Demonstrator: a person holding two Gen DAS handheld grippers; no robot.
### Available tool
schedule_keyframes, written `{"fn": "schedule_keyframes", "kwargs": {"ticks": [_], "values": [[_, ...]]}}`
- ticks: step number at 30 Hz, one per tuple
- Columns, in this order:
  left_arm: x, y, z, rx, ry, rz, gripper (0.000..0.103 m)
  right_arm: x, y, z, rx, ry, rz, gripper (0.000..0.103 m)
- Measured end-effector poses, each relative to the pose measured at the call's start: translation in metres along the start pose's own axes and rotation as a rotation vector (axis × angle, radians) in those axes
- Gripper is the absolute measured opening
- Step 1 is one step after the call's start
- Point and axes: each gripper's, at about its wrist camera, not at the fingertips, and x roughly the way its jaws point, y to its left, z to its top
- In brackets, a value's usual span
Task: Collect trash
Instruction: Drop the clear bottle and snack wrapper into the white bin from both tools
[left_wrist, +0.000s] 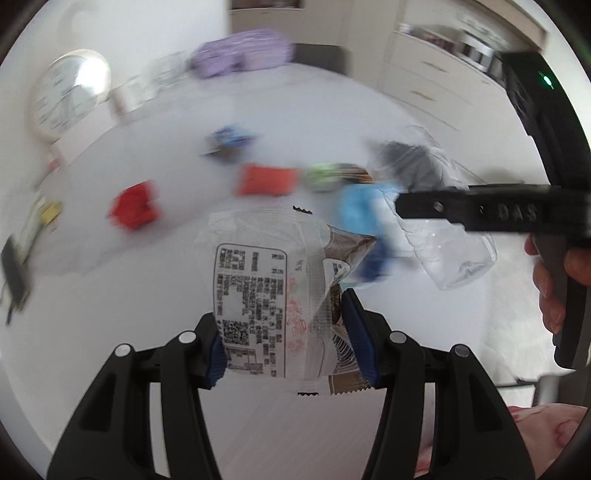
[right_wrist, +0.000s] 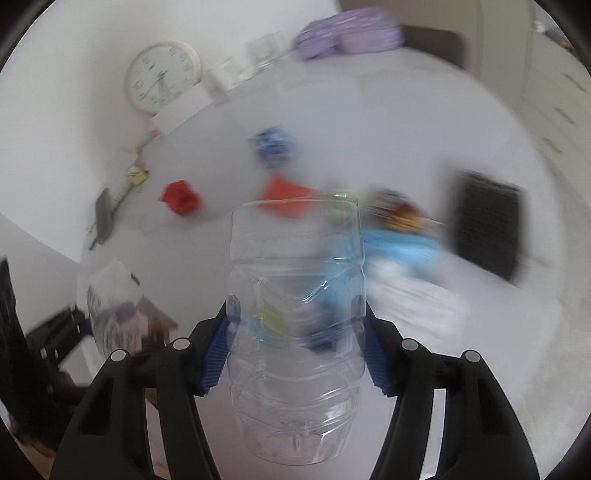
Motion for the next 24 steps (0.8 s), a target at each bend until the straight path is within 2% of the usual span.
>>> {"fn": "schedule_keyframes", "kwargs": {"ticks": [5,9,14,16,17,18,21,24], "values": [[0.011,-0.090,0.008,0.122,0.015,-0.086,0.054,-0.052,-0.095,-0.065,0.092,-0.011,-0.124,0.064],[0.022,-0.142,0.013,0.145,0.049,-0.129,0.054,-0.070,-0.173,-0.130,0.185,0.042,-0.174,0.064],[0.031,-0.192,0.011,0.178,0.093,-0.133,0.054,-0.043,-0.220,-0.186,0.221,0.131,-0.146,0.064],[0.035,-0.206,0.009,0.189,0.111,-0.120,0.054,-0.026,-0.226,-0.194,0.215,0.147,-0.133,0.064],[0.036,-0.211,0.008,0.191,0.120,-0.115,0.054,-0.020,-0.229,-0.195,0.212,0.152,-0.130,0.071],[0.037,-0.215,0.007,0.194,0.126,-0.111,0.054,-0.012,-0.232,-0.196,0.210,0.166,-0.127,0.081],[0.038,-0.230,0.004,0.220,0.140,-0.099,0.054,-0.010,-0.244,-0.200,0.226,0.186,-0.159,0.093],[0.036,-0.241,0.001,0.244,0.146,-0.105,0.054,-0.026,-0.257,-0.199,0.273,0.149,-0.156,0.100]]}}
